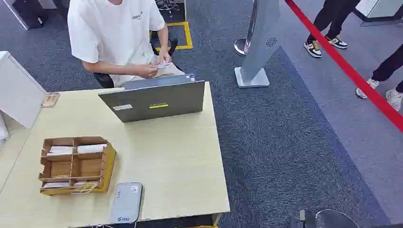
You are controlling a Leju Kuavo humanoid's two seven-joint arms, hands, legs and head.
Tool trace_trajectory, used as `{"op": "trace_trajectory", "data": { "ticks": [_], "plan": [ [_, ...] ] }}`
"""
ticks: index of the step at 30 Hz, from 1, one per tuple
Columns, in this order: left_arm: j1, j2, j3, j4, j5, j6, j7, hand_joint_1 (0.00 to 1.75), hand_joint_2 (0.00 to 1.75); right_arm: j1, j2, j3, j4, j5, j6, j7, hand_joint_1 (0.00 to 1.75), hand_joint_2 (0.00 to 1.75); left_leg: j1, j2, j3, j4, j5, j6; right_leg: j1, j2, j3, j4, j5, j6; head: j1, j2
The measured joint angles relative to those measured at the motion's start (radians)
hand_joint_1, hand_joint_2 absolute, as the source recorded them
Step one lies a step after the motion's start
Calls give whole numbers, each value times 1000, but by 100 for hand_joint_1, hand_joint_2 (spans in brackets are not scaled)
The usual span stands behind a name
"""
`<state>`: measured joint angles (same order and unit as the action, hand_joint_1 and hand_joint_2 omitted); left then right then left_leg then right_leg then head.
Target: Pass the card to the sensor for recognition and then transmit it.
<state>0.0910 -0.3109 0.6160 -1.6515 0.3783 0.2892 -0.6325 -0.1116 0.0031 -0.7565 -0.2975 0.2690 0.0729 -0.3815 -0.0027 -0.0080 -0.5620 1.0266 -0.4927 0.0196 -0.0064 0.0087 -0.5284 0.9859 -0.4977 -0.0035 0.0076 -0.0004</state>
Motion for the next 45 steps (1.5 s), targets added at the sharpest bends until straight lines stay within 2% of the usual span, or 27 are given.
{"op": "trace_trajectory", "data": {
  "ticks": [3,6,14,23,45],
  "plan": [
    [-14,9,-33,-80,-79,19,-18,0,175,-5,0,0,1,11,1,0,0,0,0,0,0,0,0,0,0,0,0,0,0,0,0,0],
    [-38,33,-77,-131,-159,64,-27,0,175,-11,0,0,2,22,3,2,0,0,0,0,0,0,0,0,0,0,0,0,0,0,0,0],
    [-147,137,-172,-131,-345,185,-37,0,175,-30,0,1,5,43,4,12,0,0,0,0,0,0,2,-2,0,0,-1,2,0,-1,0,0],
    [-291,234,-230,1,-580,247,9,0,175,-42,0,6,8,55,6,23,0,0,0,0,0,0,2,-3,0,0,-1,2,0,-1,-1,0],
    [-644,441,-429,423,-1109,316,250,0,175,-58,0,28,8,53,13,44,0,0,0,1,0,0,3,-4,0,1,-1,4,1,-1,-2,0]
  ]
}}
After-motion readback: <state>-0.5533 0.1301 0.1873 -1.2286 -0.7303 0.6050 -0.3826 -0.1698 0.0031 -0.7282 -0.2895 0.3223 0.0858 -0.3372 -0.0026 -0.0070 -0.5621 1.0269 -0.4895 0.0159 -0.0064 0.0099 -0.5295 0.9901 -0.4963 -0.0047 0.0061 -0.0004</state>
